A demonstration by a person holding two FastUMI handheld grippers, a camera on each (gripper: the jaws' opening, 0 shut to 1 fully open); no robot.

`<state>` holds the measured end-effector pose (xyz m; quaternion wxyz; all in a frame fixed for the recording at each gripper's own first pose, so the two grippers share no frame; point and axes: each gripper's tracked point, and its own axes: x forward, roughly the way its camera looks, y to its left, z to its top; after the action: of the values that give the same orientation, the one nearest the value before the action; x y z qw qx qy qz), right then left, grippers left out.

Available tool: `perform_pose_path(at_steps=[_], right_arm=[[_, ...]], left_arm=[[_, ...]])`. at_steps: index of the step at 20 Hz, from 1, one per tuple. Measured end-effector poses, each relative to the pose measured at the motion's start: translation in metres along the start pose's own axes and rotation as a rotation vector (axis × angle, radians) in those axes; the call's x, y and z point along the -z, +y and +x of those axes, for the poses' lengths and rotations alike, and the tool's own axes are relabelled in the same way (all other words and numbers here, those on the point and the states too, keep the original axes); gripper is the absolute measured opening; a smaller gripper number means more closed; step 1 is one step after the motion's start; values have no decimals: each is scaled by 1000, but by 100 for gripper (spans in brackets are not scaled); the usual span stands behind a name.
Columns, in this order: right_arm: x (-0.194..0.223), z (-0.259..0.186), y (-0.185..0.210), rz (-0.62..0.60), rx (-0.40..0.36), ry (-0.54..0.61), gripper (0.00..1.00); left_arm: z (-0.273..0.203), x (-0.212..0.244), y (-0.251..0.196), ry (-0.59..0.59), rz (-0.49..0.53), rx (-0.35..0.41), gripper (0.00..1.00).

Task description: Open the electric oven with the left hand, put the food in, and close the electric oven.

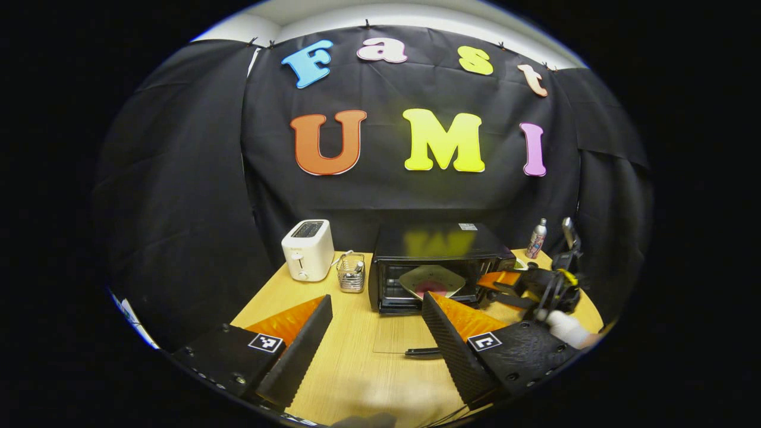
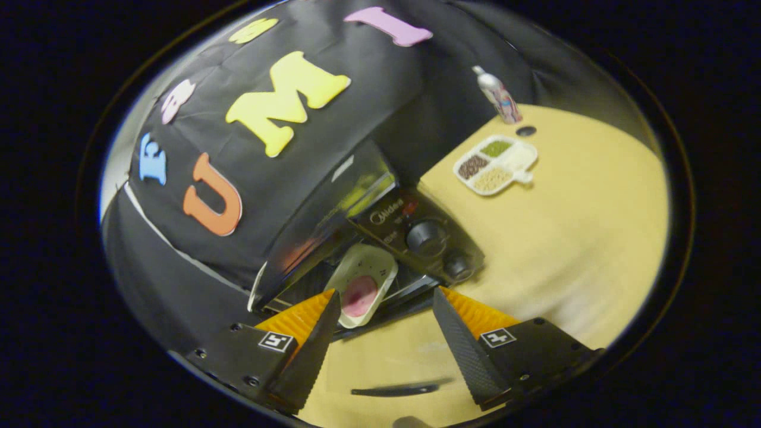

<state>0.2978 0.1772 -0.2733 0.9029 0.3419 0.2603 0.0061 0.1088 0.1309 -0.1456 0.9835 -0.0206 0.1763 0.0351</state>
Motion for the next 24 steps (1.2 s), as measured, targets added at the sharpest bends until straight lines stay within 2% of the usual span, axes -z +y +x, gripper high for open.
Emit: perform_pose_path(at_steps=[3,7,8,9,10,12,13,14,21,24], right_arm=[[-20,-50,-13,-180,44,-53,92],[-49,-114,-29,-356,124,-130,94],[-57,-132,-31,-397,141,-156,100],[-60,-144,-33,-421,154,-169,100],[-64,-158,-35,-439,164,-182,94],[-71,-179,-40,-476,184,-200,94],[-74,-189,-44,-494,187,-209,100],[-76,-200,-48,-509,196,-214,95],[-91,-245,-94,-559,246,-189,95],[-100,-253,-102,-566,240,-188,95]], left_arm=[[7,11,-6,-13,26,20,97],[8,26,-21,-29,11,79,97],[8,31,-24,-29,2,86,97],[8,35,-26,-25,-5,98,97],[8,40,-29,-24,-7,104,97],[7,50,-33,-19,-2,107,97],[7,53,-36,-19,2,104,97],[7,59,-39,-12,8,99,97],[10,111,-78,81,9,91,97],[14,137,-98,133,0,102,97]])
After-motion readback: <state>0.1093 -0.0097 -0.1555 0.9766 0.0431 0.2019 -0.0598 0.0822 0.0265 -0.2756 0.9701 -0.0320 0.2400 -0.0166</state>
